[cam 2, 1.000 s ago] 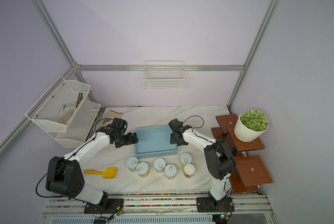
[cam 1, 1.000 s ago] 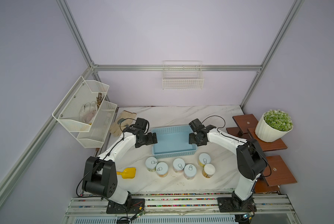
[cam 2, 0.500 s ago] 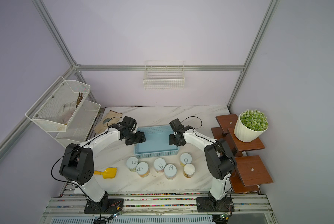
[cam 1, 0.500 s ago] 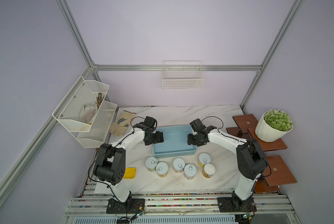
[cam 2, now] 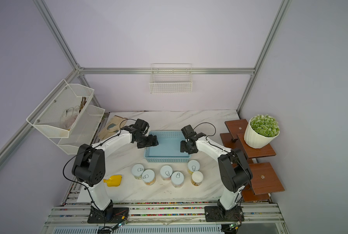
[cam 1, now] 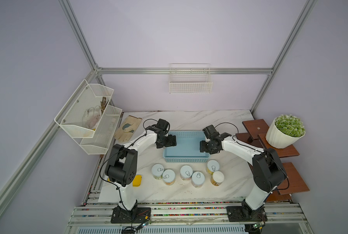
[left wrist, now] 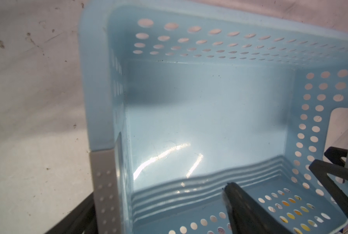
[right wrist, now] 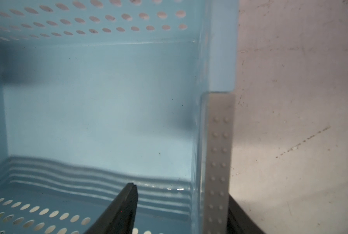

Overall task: Put the canned food in the basket
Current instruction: Adjust the basket at the center of the board, then pick up the canned food from the center of the board.

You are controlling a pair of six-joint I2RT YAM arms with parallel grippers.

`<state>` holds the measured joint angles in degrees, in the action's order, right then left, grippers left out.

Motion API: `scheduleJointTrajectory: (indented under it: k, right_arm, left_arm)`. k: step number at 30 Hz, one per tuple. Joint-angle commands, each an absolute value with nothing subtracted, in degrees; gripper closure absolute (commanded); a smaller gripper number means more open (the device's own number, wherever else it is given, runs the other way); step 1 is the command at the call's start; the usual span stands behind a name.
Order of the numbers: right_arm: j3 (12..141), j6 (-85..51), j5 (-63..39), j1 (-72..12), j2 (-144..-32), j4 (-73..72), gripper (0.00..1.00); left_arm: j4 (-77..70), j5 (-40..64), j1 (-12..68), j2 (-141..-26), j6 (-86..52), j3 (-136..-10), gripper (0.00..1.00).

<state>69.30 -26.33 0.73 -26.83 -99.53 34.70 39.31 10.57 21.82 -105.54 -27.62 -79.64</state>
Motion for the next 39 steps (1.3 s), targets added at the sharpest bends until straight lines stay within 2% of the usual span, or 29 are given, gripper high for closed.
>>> scheduleJointTrajectory:
  k: [1,3,4,9,14,21,27,39]
  right_arm:
    - [69.08,-25.42,2.43,-26.96,-97.63,34.97,0.20]
    - [68.87,-25.60,3.11,-26.93,-96.65,35.08,0.03]
    - [68.67,-25.77,3.58,-26.97,-96.19,35.20,0.01]
    - [65.64,-26.39,6.32,-27.04,-90.65,36.01,0.01]
    - [59.54,-27.10,8.87,-29.06,-80.23,37.87,0.01]
    - [55.99,-28.97,10.41,-34.07,-72.28,46.33,0.01]
    - [56.67,-28.62,9.31,-37.70,-74.44,53.92,0.01]
    - [59.50,-27.81,9.62,-37.51,-83.67,53.41,0.00]
  left_arm:
    - [38.86,9.33,22.38,-104.57,-26.89,-81.17,0.00]
    - [39.62,7.26,22.21,-103.27,-26.82,-80.76,0.00]
    - [40.13,6.06,22.18,-102.44,-26.81,-80.35,0.00]
    - [41.73,-0.43,22.06,-94.50,-27.66,-76.12,0.00]
    - [41.18,-3.73,23.29,-81.92,-26.67,-69.96,0.00]
    - [38.84,-5.22,32.28,-69.18,-24.55,-63.95,0.00]
    - [33.10,-1.80,35.55,-63.50,-26.07,-57.06,0.00]
    - [25.59,-2.37,35.33,-57.65,-31.69,-47.90,0.00]
